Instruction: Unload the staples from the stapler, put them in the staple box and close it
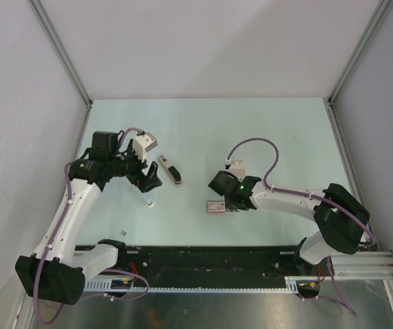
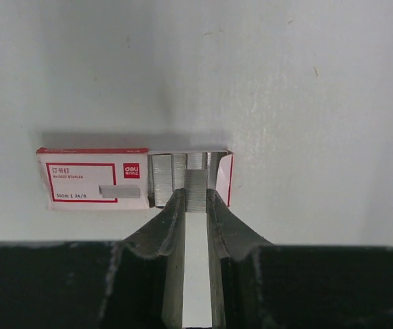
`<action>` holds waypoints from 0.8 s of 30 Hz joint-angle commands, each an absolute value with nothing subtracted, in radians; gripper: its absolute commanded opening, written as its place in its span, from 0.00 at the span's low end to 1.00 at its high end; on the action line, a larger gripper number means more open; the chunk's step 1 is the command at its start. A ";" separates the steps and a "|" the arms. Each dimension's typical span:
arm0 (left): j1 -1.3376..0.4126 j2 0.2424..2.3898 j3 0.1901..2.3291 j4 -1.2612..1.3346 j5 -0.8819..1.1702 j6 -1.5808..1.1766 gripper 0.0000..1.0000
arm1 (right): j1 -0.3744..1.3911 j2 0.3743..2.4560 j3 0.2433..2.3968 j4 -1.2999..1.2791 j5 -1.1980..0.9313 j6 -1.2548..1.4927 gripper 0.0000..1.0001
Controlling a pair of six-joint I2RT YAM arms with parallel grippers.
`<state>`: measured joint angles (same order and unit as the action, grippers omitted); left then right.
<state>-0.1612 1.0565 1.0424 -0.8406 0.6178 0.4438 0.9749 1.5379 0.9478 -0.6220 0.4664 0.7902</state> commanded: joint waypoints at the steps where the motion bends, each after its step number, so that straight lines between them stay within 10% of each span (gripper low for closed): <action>1: -0.152 1.037 1.043 -0.837 0.665 0.438 0.95 | 0.975 1.527 0.941 -0.583 0.470 0.810 0.00; 24: -0.153 1.042 1.042 -0.837 0.672 0.443 0.94 | 0.960 1.605 0.901 -0.516 0.440 0.794 0.00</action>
